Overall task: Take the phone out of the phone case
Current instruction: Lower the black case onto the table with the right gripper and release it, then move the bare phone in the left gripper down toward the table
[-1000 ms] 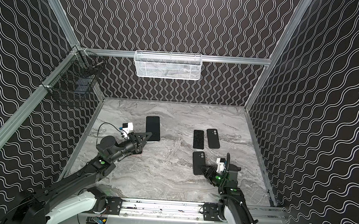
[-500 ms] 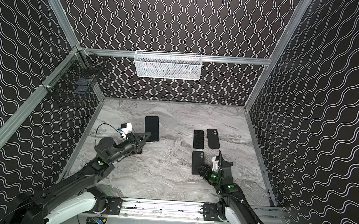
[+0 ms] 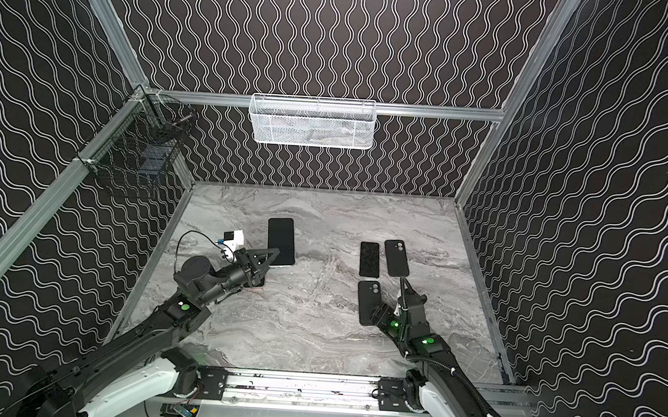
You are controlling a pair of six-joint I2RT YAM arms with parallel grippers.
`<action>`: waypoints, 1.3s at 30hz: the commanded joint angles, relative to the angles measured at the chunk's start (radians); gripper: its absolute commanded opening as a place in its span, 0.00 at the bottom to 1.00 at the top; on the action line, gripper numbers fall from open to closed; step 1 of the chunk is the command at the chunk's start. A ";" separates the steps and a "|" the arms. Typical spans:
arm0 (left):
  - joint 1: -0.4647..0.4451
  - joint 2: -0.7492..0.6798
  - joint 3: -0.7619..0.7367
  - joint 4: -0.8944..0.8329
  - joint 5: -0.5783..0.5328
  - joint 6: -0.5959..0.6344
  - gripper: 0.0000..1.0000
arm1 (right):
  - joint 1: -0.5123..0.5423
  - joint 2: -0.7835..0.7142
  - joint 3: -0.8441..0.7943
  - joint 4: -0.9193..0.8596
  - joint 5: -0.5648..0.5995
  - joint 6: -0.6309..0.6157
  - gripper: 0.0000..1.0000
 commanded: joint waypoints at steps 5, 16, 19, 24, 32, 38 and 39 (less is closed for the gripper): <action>0.002 -0.018 -0.012 -0.011 -0.024 0.072 0.00 | 0.065 -0.071 0.017 -0.120 0.140 0.063 0.68; -0.061 -0.002 -0.050 -0.058 -0.048 0.129 0.00 | 0.087 -0.109 0.069 -0.129 0.200 0.023 0.72; -0.134 0.033 -0.077 -0.006 -0.102 0.118 0.00 | 0.087 -0.107 0.072 -0.090 0.188 0.005 0.76; -0.257 0.130 -0.125 0.102 -0.203 0.099 0.00 | 0.087 -0.109 0.111 -0.080 0.185 -0.045 0.87; -0.441 0.411 -0.097 0.335 -0.326 0.091 0.00 | 0.086 -0.104 0.148 -0.077 0.183 -0.095 0.99; -0.516 0.655 -0.057 0.516 -0.361 0.041 0.00 | 0.086 -0.156 0.129 -0.083 0.184 -0.074 0.99; -0.528 0.699 -0.047 0.547 -0.361 0.031 0.00 | 0.086 -0.166 0.126 -0.084 0.185 -0.072 0.99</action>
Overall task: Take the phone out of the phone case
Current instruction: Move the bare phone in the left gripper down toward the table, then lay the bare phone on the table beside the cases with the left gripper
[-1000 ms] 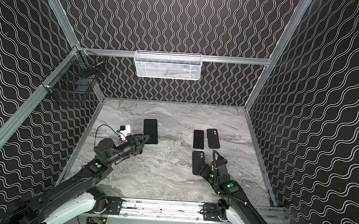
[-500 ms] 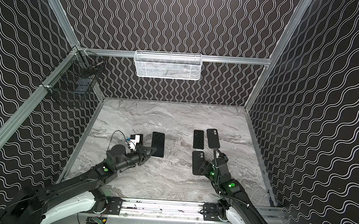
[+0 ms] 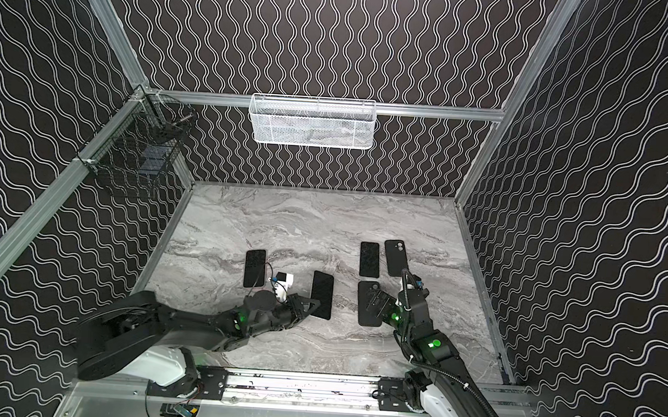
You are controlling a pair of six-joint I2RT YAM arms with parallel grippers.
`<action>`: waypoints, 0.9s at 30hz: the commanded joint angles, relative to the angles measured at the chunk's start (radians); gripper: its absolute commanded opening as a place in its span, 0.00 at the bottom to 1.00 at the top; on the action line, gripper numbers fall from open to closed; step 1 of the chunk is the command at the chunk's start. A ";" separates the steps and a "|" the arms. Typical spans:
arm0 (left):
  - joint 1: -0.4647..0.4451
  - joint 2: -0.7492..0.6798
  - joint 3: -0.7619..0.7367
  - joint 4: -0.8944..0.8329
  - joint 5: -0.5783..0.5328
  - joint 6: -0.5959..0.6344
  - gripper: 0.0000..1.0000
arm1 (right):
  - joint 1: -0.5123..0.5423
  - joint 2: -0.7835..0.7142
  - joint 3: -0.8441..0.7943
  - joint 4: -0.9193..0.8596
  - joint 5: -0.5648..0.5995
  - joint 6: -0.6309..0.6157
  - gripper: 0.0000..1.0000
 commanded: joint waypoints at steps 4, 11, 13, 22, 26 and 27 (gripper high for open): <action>-0.055 0.214 0.056 0.307 -0.045 -0.066 0.00 | 0.000 -0.046 -0.011 0.007 0.007 0.028 0.99; -0.064 0.292 0.111 0.287 -0.023 -0.064 0.00 | 0.000 -0.123 -0.017 -0.038 0.024 0.055 0.99; -0.064 0.298 0.123 0.274 -0.019 -0.061 0.00 | 0.000 -0.151 -0.021 -0.056 0.034 0.065 0.99; -0.063 0.407 0.152 0.336 0.007 -0.109 0.00 | 0.000 -0.222 -0.023 -0.114 0.062 0.096 0.99; -0.064 0.406 0.160 0.315 0.011 -0.105 0.00 | 0.000 -0.212 -0.014 -0.119 0.063 0.099 0.99; -0.063 0.403 0.164 0.306 0.014 -0.101 0.00 | 0.000 -0.212 -0.017 -0.116 0.063 0.103 0.99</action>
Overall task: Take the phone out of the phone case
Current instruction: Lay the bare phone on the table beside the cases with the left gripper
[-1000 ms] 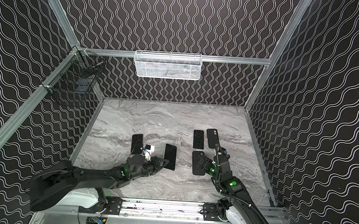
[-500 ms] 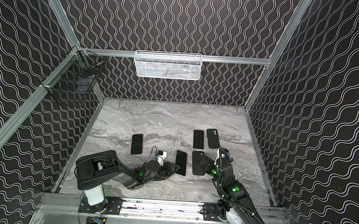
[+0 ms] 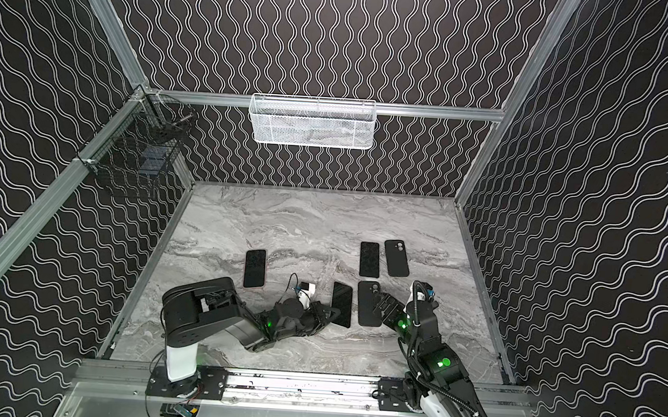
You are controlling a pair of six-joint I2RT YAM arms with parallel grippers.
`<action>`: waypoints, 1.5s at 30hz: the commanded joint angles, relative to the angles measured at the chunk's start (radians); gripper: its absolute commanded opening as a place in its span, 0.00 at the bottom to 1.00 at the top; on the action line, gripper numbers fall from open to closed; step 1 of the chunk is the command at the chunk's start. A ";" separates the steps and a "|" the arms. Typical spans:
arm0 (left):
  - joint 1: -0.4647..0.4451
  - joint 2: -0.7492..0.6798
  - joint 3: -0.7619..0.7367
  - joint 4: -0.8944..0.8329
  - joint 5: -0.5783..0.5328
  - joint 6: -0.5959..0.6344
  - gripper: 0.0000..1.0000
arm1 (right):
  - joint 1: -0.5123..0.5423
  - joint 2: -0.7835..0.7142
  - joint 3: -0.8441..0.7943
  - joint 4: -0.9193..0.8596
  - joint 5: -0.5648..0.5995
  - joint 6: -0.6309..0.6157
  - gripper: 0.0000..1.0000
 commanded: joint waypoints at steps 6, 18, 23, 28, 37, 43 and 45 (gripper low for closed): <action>0.002 0.007 0.033 0.030 0.014 0.006 0.00 | 0.001 0.000 -0.011 0.013 0.012 0.038 0.99; 0.008 0.045 0.048 0.022 -0.006 0.007 0.16 | 0.001 0.019 -0.016 0.025 0.011 0.021 0.99; 0.011 0.028 0.060 -0.018 -0.012 0.032 0.26 | 0.001 0.018 -0.017 0.020 0.016 0.022 0.99; 0.013 0.021 0.069 -0.048 -0.014 0.043 0.33 | 0.001 0.024 -0.013 0.013 0.024 0.004 0.99; 0.013 0.017 0.079 -0.094 -0.006 0.055 0.36 | 0.001 0.030 0.022 -0.032 0.085 -0.023 0.99; 0.013 0.006 0.074 -0.116 -0.017 0.064 0.37 | 0.001 -0.007 0.019 -0.016 0.115 -0.039 0.99; 0.013 0.001 0.071 -0.119 -0.019 0.066 0.38 | 0.001 -0.017 0.016 -0.004 0.111 -0.054 0.99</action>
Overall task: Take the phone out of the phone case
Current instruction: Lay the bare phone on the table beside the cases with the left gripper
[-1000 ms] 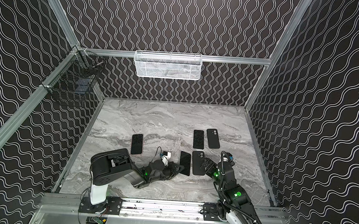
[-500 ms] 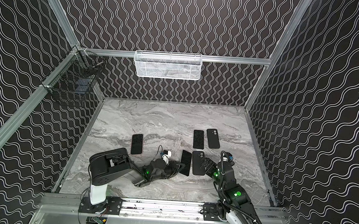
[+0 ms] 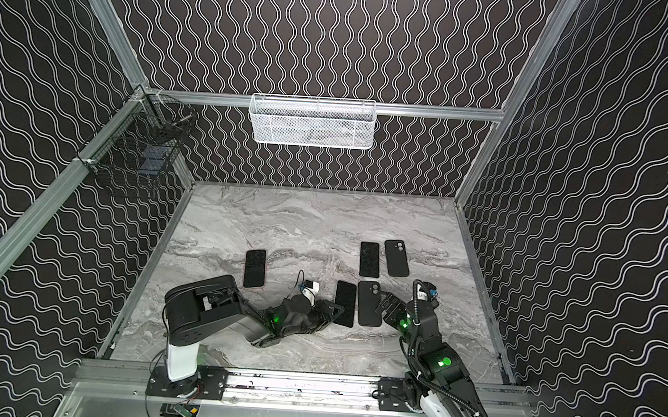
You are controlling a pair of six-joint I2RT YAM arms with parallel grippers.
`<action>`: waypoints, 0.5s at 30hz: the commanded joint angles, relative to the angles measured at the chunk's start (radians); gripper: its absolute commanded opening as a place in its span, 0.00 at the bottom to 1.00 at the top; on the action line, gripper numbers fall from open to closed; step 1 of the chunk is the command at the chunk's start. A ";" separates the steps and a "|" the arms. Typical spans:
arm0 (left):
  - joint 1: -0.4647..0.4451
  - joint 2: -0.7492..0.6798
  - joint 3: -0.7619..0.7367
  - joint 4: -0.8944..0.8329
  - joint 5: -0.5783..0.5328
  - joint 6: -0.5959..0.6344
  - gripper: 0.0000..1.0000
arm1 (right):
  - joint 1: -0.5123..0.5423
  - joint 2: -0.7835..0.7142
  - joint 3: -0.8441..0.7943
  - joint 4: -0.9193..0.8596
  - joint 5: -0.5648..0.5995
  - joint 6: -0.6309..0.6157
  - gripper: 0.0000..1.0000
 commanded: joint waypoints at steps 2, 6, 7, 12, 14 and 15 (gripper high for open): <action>0.001 -0.023 -0.010 0.000 -0.014 0.032 0.41 | 0.001 -0.015 0.002 0.021 0.039 -0.020 0.99; 0.002 -0.046 -0.021 -0.038 -0.014 0.043 0.47 | 0.001 -0.010 0.008 0.014 0.053 -0.018 0.99; 0.002 -0.051 -0.019 -0.048 -0.013 0.050 0.49 | 0.001 -0.004 0.005 0.015 0.060 -0.005 0.99; 0.002 -0.056 -0.019 -0.055 -0.007 0.059 0.51 | 0.001 0.062 0.030 -0.003 0.106 0.024 0.99; 0.002 -0.067 -0.031 -0.060 -0.018 0.062 0.51 | 0.001 0.091 0.040 0.012 0.107 0.022 0.99; 0.004 -0.072 -0.037 -0.066 -0.019 0.063 0.51 | 0.001 0.102 0.045 0.018 0.106 0.021 0.99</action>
